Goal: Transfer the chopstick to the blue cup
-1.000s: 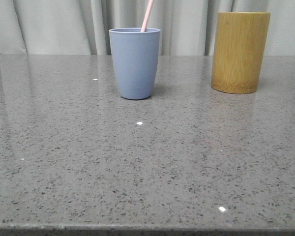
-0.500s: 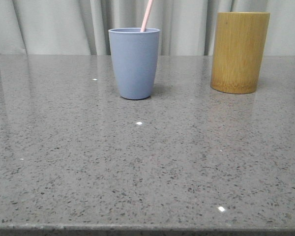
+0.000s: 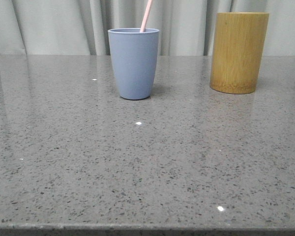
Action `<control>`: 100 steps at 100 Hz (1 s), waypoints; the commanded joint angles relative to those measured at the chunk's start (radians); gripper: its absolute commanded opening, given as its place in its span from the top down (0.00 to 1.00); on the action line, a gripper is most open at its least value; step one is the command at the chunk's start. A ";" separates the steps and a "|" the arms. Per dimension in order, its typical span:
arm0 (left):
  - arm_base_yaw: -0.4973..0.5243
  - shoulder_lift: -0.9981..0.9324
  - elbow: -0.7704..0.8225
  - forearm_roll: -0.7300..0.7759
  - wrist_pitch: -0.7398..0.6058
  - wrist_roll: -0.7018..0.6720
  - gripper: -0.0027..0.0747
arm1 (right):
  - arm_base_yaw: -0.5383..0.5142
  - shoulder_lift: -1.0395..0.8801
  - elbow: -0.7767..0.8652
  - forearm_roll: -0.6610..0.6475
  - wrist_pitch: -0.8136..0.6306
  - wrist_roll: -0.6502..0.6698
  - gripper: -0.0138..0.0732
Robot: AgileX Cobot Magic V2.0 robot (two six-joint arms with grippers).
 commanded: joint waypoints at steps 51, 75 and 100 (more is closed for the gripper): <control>-0.010 -0.033 0.007 0.000 -0.080 -0.009 0.99 | -0.007 -0.020 0.053 0.000 -0.241 -0.012 0.92; -0.010 -0.033 0.007 0.000 -0.080 -0.009 0.99 | -0.007 -0.020 0.053 0.000 -0.232 -0.012 0.92; -0.010 -0.033 0.007 0.000 -0.080 -0.009 0.99 | -0.007 -0.020 0.053 0.000 -0.232 -0.012 0.92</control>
